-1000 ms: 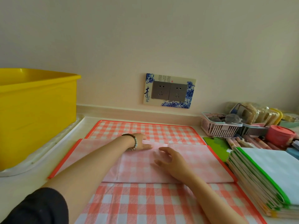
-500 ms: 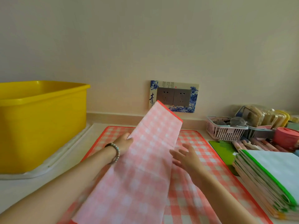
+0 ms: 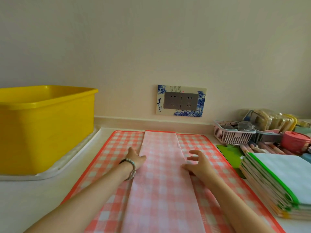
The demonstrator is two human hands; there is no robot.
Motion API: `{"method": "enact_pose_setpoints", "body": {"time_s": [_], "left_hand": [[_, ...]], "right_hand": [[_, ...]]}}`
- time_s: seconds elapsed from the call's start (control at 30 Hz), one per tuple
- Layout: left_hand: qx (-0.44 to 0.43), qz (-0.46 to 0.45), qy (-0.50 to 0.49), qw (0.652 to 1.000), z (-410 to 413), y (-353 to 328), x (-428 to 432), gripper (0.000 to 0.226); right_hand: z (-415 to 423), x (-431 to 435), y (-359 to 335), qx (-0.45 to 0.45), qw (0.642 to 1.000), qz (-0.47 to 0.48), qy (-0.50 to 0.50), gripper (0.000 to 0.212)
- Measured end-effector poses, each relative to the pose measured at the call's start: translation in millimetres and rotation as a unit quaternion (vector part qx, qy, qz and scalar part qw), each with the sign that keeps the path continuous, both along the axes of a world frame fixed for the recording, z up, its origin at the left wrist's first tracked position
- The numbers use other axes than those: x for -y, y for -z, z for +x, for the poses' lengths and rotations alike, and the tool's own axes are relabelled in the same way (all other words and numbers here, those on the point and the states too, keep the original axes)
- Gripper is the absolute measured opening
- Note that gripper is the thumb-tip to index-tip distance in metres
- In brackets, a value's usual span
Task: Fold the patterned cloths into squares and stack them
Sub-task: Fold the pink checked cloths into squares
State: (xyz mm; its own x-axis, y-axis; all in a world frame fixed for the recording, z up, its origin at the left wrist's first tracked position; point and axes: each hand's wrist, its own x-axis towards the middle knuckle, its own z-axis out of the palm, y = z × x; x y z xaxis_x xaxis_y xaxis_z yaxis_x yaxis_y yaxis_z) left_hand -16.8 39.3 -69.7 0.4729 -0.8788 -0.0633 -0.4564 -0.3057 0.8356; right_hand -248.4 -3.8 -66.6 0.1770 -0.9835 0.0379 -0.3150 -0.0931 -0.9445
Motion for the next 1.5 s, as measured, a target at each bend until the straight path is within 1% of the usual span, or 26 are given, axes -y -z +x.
{"method": "enact_pose_setpoints", "body": {"time_s": [0.07,0.1,0.17,0.23,0.27,0.33,0.43,0.5,0.57,0.6,0.67,0.73,0.83,0.9,0.93,0.97,1.0,1.07,1.1,1.13,1.17,1.23,1.3,1.37,1.43,1.5], "left_hand": [[0.035,-0.041,0.064,0.996,1,-5,-17,0.070],[0.087,-0.054,0.101,0.990,3,-7,-27,0.064],[0.197,-0.053,0.182,0.962,8,-12,-50,0.048],[0.258,-0.032,0.262,0.929,13,-17,-72,0.042],[0.275,-0.022,0.294,0.915,15,-19,-83,0.044],[0.302,0.007,0.335,0.893,17,-22,-103,0.055],[0.324,0.072,0.361,0.872,20,-20,-120,0.085],[0.337,0.121,0.386,0.850,21,-20,-125,0.103],[0.359,0.164,0.419,0.818,19,-22,-127,0.113],[0.373,0.178,0.432,0.802,18,-24,-127,0.116],[0.400,0.208,0.443,0.775,14,-29,-127,0.120],[0.415,0.233,0.444,0.759,12,-31,-126,0.123],[0.418,0.253,0.444,0.751,10,-32,-124,0.126],[0.419,0.256,0.445,0.749,11,-32,-123,0.125],[0.419,0.247,0.445,0.752,12,-33,-123,0.123],[0.409,0.231,0.444,0.763,12,-32,-124,0.119],[0.385,0.209,0.436,0.786,15,-29,-125,0.113],[0.297,0.146,0.394,0.858,24,-19,-123,0.092],[0.232,0.108,0.367,0.894,29,-13,-122,0.073],[0.174,0.078,0.342,0.920,34,-7,-120,0.050],[0.136,0.054,0.323,0.935,37,-4,-119,0.036],[0.112,0.024,0.308,0.945,41,-1,-116,0.038],[0.141,0.000,0.313,0.939,41,-4,-114,0.039],[0.165,-0.024,0.323,0.932,40,-8,-108,0.037],[0.159,-0.039,0.309,0.937,39,-9,-100,0.030],[0.144,-0.049,0.266,0.952,36,-10,-92,0.024]], "right_hand": [[-1,0,0,-0.032,0.999,-0.024,-0.014,0.055],[-1,0,-1,-0.058,0.997,-0.045,-0.020,0.049],[-3,0,-5,-0.114,0.988,-0.095,-0.030,0.034],[-9,-6,-10,-0.190,0.968,-0.156,-0.047,0.025],[-14,-11,-13,-0.236,0.949,-0.198,-0.063,0.024],[-27,-25,-15,-0.329,0.895,-0.282,-0.109,0.031],[-48,-45,-16,-0.458,0.777,-0.381,-0.206,0.045],[-59,-52,-13,-0.502,0.697,-0.449,-0.247,0.057],[-67,-55,-8,-0.518,0.644,-0.497,-0.263,0.074],[-69,-57,-7,-0.524,0.627,-0.511,-0.267,0.078],[-70,-60,-5,-0.519,0.598,-0.537,-0.291,0.079],[-68,-63,-6,-0.511,0.589,-0.544,-0.310,0.081],[-61,-60,-8,-0.510,0.581,-0.554,-0.310,0.088],[-58,-57,-5,-0.507,0.580,-0.553,-0.318,0.083],[-57,-55,-5,-0.500,0.581,-0.557,-0.319,0.074],[-56,-54,-5,-0.499,0.586,-0.555,-0.315,0.063],[-56,-53,-4,-0.499,0.593,-0.553,-0.307,0.054],[-57,-51,-1,-0.491,0.627,-0.524,-0.302,0.049],[-57,-50,1,-0.475,0.647,-0.515,-0.303,0.047],[-57,-49,2,-0.458,0.669,-0.499,-0.305,0.046],[-56,-51,2,-0.439,0.700,-0.475,-0.303,0.045],[-55,-52,0,-0.412,0.763,-0.411,-0.282,0.040],[-54,-53,-5,-0.399,0.812,-0.338,-0.259,0.037],[-48,-50,-9,-0.376,0.854,-0.271,-0.236,0.029],[-39,-45,-12,-0.342,0.895,-0.208,-0.196,0.017],[-29,-33,-12,-0.275,0.933,-0.157,-0.169,0.020]]}}
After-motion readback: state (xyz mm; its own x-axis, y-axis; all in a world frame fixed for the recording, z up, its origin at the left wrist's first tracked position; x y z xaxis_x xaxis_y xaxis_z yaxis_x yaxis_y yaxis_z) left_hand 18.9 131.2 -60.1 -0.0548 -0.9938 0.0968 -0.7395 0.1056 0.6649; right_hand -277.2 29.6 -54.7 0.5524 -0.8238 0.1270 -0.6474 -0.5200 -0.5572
